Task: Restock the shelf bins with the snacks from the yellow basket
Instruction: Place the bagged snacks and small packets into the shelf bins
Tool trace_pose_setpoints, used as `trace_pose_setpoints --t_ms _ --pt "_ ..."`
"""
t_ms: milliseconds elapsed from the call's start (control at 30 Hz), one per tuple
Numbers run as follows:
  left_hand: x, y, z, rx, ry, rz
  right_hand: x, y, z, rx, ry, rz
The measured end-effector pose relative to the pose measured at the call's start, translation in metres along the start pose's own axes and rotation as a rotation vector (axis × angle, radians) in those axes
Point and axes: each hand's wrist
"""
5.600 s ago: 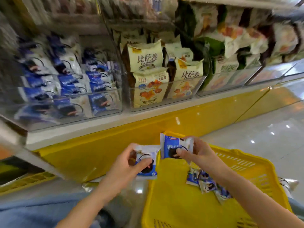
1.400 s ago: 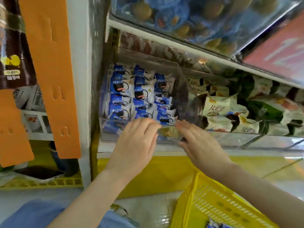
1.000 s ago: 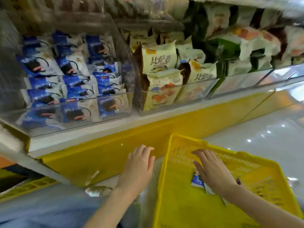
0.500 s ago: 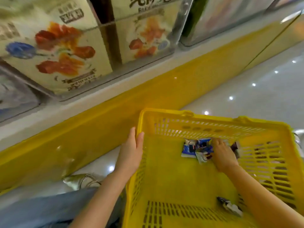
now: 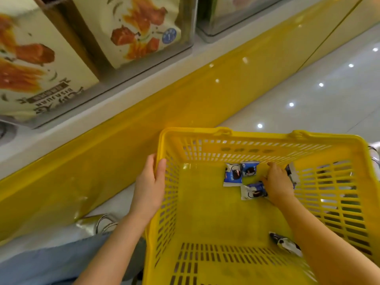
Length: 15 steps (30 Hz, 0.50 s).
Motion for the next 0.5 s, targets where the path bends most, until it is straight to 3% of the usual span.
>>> trace_pose_setpoints --t_ms 100,167,333,433,500 --pt "0.0 0.0 -0.001 -0.004 0.002 0.003 0.003 0.001 -0.004 0.307 0.013 0.01" --pt "-0.001 0.001 -0.002 -0.011 0.001 0.006 0.004 -0.003 -0.006 0.309 0.027 0.013" --pt "0.002 0.001 -0.005 -0.056 0.022 0.029 0.012 0.006 -0.004 -0.099 -0.003 0.123" --pt "0.012 -0.001 -0.015 -0.313 -0.198 -0.144 0.034 0.019 0.008 -0.352 0.029 0.133" --pt "0.022 -0.008 -0.026 -0.358 -0.33 -0.157 0.053 0.031 0.021 -0.449 0.102 0.115"
Point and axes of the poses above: each hand's wrist, its own x-axis away from the middle knuckle, its own y-axis out of the back of the hand, z = x × y, and after that the axes turned 2 degrees about -y, right-handed
